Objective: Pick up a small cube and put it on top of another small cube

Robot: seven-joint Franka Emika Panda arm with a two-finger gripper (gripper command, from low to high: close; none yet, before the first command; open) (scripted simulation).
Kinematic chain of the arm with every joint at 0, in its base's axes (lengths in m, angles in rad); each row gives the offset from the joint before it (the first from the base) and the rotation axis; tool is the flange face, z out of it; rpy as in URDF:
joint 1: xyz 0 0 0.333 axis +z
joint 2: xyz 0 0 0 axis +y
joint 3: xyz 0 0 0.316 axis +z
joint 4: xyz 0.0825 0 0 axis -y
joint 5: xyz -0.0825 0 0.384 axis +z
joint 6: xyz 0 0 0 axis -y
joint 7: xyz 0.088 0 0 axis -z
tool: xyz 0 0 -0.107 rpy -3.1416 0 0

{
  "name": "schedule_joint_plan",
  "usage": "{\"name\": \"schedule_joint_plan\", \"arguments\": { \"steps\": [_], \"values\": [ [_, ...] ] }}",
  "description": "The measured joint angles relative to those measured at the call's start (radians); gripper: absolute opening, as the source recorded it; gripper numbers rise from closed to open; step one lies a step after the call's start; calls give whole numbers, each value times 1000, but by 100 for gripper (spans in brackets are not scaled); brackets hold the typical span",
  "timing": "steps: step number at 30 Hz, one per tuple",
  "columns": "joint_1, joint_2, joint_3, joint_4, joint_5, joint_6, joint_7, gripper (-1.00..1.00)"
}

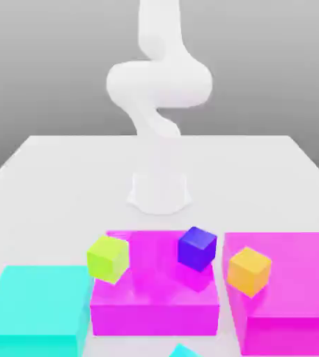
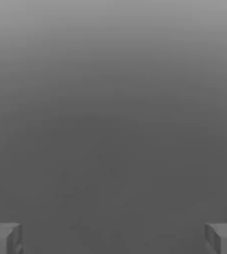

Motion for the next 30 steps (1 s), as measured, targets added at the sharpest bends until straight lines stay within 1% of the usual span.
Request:
{"name": "schedule_joint_plan", "arguments": {
  "steps": [7,13,20,30],
  "values": [
    [-17,260,29,7,35,75,123,0],
    [-29,477,59,13,40,138,245,0],
    [-24,731,76,19,9,213,411,0],
    [35,1093,30,34,-44,332,640,0]
  ]
}}
